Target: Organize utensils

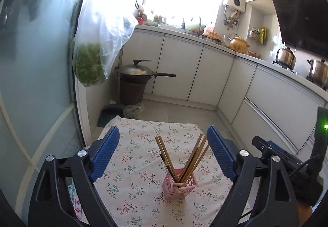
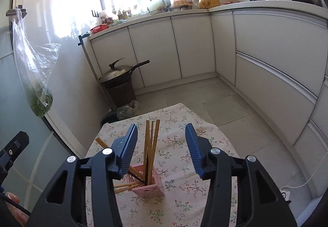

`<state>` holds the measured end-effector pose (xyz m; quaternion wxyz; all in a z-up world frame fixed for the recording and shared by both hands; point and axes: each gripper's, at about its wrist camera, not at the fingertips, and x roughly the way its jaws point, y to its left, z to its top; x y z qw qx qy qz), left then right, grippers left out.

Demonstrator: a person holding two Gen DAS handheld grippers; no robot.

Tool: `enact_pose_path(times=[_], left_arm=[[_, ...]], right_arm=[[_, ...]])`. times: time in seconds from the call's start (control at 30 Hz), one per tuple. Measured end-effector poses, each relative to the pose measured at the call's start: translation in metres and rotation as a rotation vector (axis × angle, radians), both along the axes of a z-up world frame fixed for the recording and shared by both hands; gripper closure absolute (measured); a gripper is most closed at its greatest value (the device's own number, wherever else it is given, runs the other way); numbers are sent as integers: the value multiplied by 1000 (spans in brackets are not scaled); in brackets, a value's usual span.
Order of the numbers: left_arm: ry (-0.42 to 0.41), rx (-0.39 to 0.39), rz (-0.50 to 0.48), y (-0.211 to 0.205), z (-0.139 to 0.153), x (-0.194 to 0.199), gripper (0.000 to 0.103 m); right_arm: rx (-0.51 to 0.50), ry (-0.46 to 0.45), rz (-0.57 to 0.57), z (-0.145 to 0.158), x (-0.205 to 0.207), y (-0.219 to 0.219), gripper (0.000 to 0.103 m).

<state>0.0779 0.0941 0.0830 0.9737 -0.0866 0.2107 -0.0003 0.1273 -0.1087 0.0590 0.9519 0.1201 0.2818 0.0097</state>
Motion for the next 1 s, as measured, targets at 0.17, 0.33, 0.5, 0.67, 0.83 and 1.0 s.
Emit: enact_pose_path(times=[0.17,0.33,0.5,0.67,0.83,1.0], left_arm=[[-3,37,1,-17,-4,-7,12],[-5,91,27,-36,-13,-20,7],[-30,138,59,-50,-23,-33,7],[11,146,40,-60,-28,-40,7],[30,172,14,-74,-31,-41,7],[20,182,1,-80,-34,-42,7]], right_arm=[[-81,-45,-39,5,-34,-5,29],[-154,-59,-135,7,-66,-19,10],[-197,-31,-225,-3,-89,-36,7],[-189,-26,-248,-9,-100,-48,7],[-194,-15,-218,-7,-105,-48,7],[-194,1,-213,-9,-108,-51,7]])
